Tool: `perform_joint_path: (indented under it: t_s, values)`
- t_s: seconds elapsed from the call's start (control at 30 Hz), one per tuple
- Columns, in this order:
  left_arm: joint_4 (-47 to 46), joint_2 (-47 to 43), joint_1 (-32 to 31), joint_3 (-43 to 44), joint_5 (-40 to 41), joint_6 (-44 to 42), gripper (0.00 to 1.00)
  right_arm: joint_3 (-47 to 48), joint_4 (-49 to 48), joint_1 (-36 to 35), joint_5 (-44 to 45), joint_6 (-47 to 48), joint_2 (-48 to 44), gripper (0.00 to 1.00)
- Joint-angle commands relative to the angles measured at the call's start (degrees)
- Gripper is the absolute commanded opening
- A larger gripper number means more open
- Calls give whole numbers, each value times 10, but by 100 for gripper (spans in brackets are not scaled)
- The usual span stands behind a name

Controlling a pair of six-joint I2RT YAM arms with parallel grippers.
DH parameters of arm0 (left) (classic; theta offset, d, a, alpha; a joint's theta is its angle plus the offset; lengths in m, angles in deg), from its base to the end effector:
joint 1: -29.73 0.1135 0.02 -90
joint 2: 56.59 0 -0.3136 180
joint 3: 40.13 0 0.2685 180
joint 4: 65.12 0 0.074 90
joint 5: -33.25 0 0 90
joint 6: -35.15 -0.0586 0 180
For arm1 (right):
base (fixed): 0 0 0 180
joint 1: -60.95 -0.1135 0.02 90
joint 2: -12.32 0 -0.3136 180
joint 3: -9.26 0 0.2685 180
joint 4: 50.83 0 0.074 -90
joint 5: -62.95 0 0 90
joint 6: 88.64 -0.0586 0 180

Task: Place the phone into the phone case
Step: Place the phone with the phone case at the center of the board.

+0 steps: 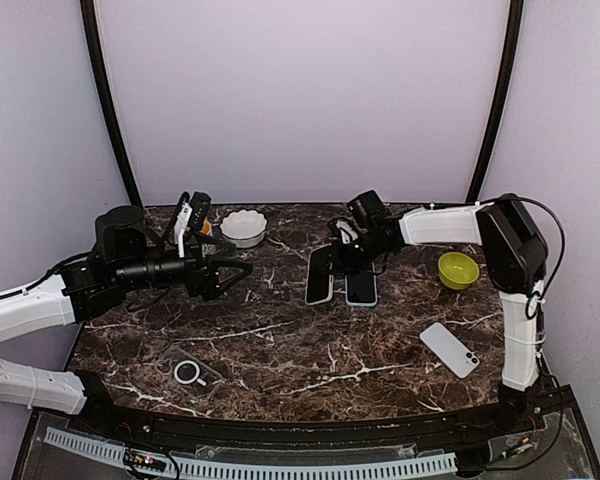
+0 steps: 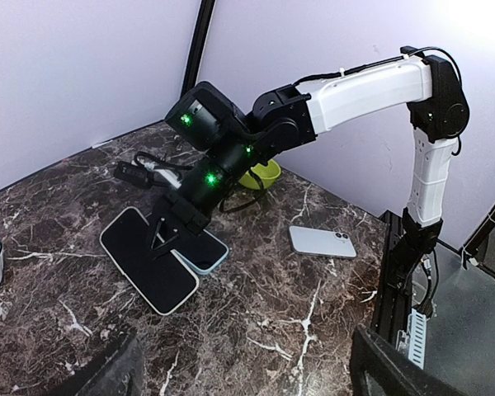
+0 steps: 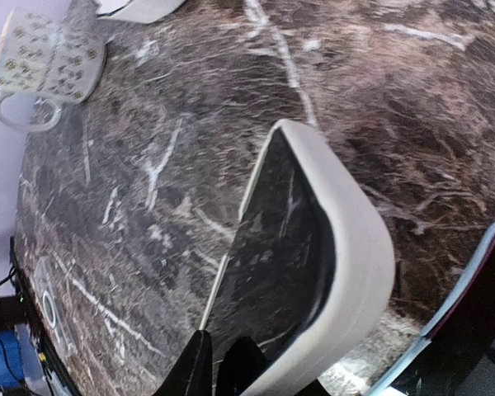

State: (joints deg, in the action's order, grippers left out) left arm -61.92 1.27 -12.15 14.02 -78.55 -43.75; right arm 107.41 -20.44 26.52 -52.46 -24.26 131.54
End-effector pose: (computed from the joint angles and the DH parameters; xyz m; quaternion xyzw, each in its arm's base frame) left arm 0.1706 -0.1821 0.3462 0.3160 0.6753 -0.4171 0.5197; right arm 0.4004 0.3050 0.1914 -0.1431 0.9126 0.3408 0.1749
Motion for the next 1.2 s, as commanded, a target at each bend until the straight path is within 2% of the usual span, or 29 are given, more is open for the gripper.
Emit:
perform_joint_path:
  t_s: [0.0,0.17,0.4,0.9,1.03,1.17]
  values:
    - [0,-4,3,18,-5,-5,88,33,49,2,91,5,26,27]
    - [2,-4,3,19,-6,-5,88,37,61,-2,123,8,40,29]
    - [2,-4,3,19,-8,-5,88,48,100,-27,201,8,44,45]
    - [4,-3,3,20,-9,-6,88,79,118,-59,252,29,23,45]
    - [8,-2,4,21,-3,-8,88,94,132,-81,310,51,-20,46]
    - [30,6,3,29,34,-11,88,86,215,-92,387,47,-67,59]
